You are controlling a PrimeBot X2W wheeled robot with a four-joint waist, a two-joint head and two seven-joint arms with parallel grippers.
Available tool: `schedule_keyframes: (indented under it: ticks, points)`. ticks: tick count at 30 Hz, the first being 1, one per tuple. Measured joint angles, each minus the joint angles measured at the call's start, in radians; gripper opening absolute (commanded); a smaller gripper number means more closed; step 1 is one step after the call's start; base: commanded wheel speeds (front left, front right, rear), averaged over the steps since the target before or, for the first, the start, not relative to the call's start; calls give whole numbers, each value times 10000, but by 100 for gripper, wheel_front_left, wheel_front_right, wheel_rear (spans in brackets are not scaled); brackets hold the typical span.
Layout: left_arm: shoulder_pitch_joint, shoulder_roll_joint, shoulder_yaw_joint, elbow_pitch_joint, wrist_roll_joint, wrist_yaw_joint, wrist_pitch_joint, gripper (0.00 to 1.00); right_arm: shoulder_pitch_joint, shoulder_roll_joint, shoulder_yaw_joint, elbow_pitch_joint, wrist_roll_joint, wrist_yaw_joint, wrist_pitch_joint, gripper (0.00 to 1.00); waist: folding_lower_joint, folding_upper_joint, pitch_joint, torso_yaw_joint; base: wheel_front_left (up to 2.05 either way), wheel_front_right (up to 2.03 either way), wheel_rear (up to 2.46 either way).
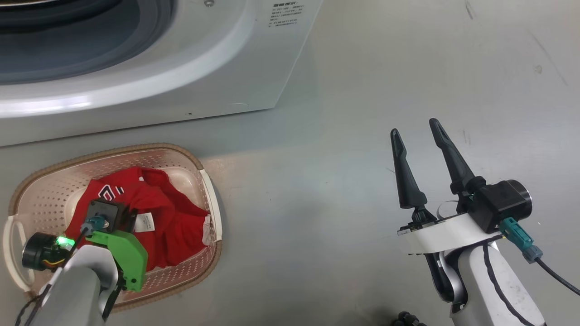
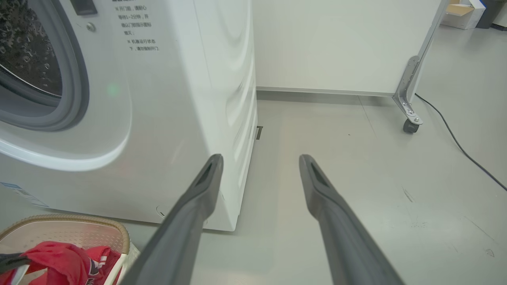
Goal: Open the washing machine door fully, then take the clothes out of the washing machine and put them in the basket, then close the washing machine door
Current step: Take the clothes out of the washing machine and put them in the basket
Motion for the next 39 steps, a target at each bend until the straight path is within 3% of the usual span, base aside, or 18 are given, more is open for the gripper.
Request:
schedule_keyframes:
  ticks: [14,29,30,31,32,39]
  points:
    - [-746,-253,-4,1486,-98,-2,-477,0,-242,-71,69,-12,-372,2,0,100,0,0,387,699,0,0,0]
    - [-1187,-437,-201,2800,-127,-6,-631,1,-414,-75,213,35,-535,2,2,100,0,0,571,647,0,0,0]
    - [-1188,-439,-211,2894,-134,-6,-662,31,-414,-73,205,61,-535,0,0,100,0,0,556,646,0,0,0]
    - [-1189,-443,-221,2987,-134,-6,-719,43,-414,-73,188,86,-535,0,0,100,0,0,531,648,0,0,0]
    - [-1189,-443,-213,3053,-146,-6,-792,100,-414,-75,176,102,-535,0,0,100,0,0,498,653,0,0,0]
    - [-1215,-554,-203,3386,-267,-10,-1189,100,-424,-73,138,242,-531,4,0,100,0,0,161,746,0,0,0]
